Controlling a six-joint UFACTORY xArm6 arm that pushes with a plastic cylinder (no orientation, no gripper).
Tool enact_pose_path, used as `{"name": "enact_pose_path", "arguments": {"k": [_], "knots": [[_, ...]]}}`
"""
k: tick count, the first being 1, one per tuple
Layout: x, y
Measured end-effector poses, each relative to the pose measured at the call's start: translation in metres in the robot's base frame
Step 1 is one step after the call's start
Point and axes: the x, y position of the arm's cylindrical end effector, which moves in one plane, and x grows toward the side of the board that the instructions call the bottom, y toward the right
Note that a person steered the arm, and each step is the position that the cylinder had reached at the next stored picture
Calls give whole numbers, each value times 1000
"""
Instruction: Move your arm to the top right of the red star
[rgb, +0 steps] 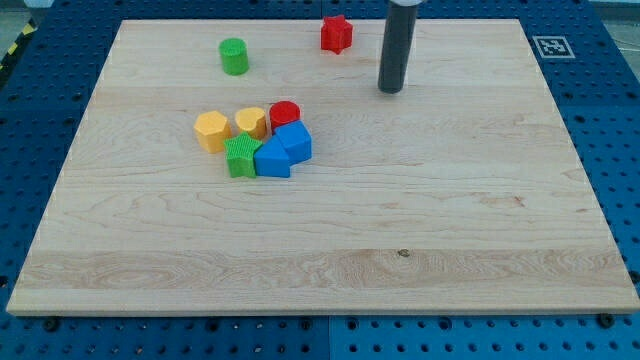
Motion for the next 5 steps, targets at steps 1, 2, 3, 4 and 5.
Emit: {"name": "enact_pose_path", "arguments": {"k": [1,2,3,4,5], "knots": [[-7,8],[-7,13],[-23,52],[-35,75],[-54,104]]}}
